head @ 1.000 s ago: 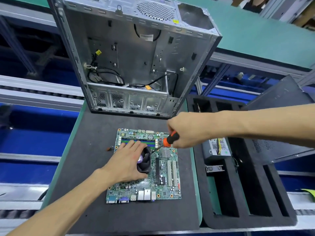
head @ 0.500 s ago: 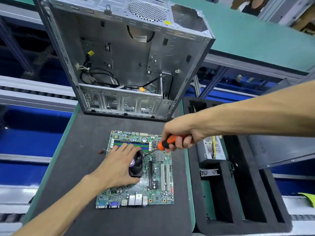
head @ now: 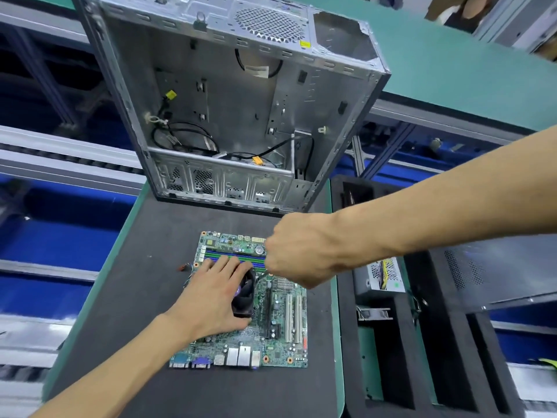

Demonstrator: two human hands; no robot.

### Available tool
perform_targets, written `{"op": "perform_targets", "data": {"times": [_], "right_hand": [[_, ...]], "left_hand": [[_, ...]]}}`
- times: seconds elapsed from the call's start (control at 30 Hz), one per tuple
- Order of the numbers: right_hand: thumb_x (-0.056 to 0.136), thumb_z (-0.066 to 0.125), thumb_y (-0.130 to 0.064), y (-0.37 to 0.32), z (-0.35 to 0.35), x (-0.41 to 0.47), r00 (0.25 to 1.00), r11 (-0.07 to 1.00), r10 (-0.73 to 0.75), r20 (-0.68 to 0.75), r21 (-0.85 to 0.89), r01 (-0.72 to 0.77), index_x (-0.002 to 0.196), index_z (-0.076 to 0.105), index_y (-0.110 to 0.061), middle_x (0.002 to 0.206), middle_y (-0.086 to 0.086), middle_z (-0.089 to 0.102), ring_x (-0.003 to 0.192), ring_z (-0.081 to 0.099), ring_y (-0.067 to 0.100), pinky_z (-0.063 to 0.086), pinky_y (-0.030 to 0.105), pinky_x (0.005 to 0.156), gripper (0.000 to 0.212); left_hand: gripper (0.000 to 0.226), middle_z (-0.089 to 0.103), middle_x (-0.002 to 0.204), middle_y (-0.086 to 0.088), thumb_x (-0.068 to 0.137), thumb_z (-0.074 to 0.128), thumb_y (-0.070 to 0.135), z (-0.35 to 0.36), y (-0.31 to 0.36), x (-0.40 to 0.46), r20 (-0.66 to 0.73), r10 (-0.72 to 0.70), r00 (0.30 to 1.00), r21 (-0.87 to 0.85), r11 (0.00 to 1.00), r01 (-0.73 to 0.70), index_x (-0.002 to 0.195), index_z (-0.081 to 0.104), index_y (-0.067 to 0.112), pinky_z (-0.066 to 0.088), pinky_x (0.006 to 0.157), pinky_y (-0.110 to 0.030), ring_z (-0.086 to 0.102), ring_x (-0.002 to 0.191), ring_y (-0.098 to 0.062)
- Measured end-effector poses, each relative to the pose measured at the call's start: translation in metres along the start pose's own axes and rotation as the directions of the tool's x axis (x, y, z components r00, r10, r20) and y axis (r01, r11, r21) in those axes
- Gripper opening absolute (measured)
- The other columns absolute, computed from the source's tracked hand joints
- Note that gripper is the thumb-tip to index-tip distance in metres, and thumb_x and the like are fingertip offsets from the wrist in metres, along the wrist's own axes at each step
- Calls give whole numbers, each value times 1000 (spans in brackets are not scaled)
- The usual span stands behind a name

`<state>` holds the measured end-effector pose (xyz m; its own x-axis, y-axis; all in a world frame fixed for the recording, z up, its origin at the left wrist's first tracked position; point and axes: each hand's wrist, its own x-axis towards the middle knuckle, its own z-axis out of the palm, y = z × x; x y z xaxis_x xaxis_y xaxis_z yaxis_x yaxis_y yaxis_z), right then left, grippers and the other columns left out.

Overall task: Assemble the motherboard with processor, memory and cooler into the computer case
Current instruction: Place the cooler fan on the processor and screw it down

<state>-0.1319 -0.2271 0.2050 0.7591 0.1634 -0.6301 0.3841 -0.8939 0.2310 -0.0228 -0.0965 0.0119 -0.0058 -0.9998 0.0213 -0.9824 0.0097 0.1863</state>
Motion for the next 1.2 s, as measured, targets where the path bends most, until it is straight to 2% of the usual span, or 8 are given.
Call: {"op": "perform_targets", "data": {"times": [0.1,0.17,0.27,0.37,0.47,0.63,0.83,1.2], "right_hand": [[86,56,-13,7,0,13,928,807,335,160,460,-371,58,52,-10,46,1,49,38,46,15,33,16,34,28],[89,53,-10,19,1,22,786,389,409,463,691,-609,69,62,-5,46,4,55,30,44,13,28,12,33,22],[103,41,-13,35,4,29,609,-234,223,761,648,-725,93,49,0,54,11,57,27,40,9,20,12,29,18],[106,42,-18,42,11,28,583,-370,139,801,588,-720,94,44,-2,55,12,59,27,40,8,20,13,25,20],[101,52,-19,43,13,24,631,-253,177,755,655,-712,93,52,-4,60,11,64,31,43,8,23,13,28,18],[87,67,-12,33,5,15,797,243,295,528,765,-597,76,73,-1,72,9,74,48,56,13,43,17,40,17],[89,65,-26,19,-4,4,901,780,398,174,454,-432,94,73,-11,77,1,69,63,62,19,54,27,62,18],[92,58,-27,13,-1,-9,933,871,357,37,348,-347,71,43,-16,65,-2,42,52,40,12,40,28,56,29]], "left_hand": [[94,56,100,1,54,60,71,0,0,1,-3,3,1000,-7,1000,-3,126,60,11,47,82,-40,52,92,-23],[91,56,98,0,54,60,69,0,1,0,-13,3,1000,-4,1000,-3,125,61,11,45,80,-40,52,90,-23],[91,58,97,0,54,59,69,1,0,1,-24,8,1000,-2,1000,-8,123,61,10,47,78,-41,54,89,-23],[90,59,99,0,55,58,69,1,-1,0,-21,10,1000,-14,1000,-11,123,61,10,47,80,-42,54,90,-23],[89,58,100,1,56,58,70,1,-1,0,-22,8,1000,-28,1000,-9,124,60,12,47,82,-41,53,91,-21],[88,58,104,3,57,61,69,3,-4,-1,-37,-1,999,-83,997,-2,124,60,12,46,85,-39,53,95,-21],[93,57,109,5,56,63,74,6,-9,0,-2,-20,1000,-120,993,19,128,55,16,46,89,-38,52,102,-19],[94,52,114,10,57,65,75,11,-12,0,-18,-29,999,-167,986,25,132,49,21,42,90,-36,47,106,-14]]}}
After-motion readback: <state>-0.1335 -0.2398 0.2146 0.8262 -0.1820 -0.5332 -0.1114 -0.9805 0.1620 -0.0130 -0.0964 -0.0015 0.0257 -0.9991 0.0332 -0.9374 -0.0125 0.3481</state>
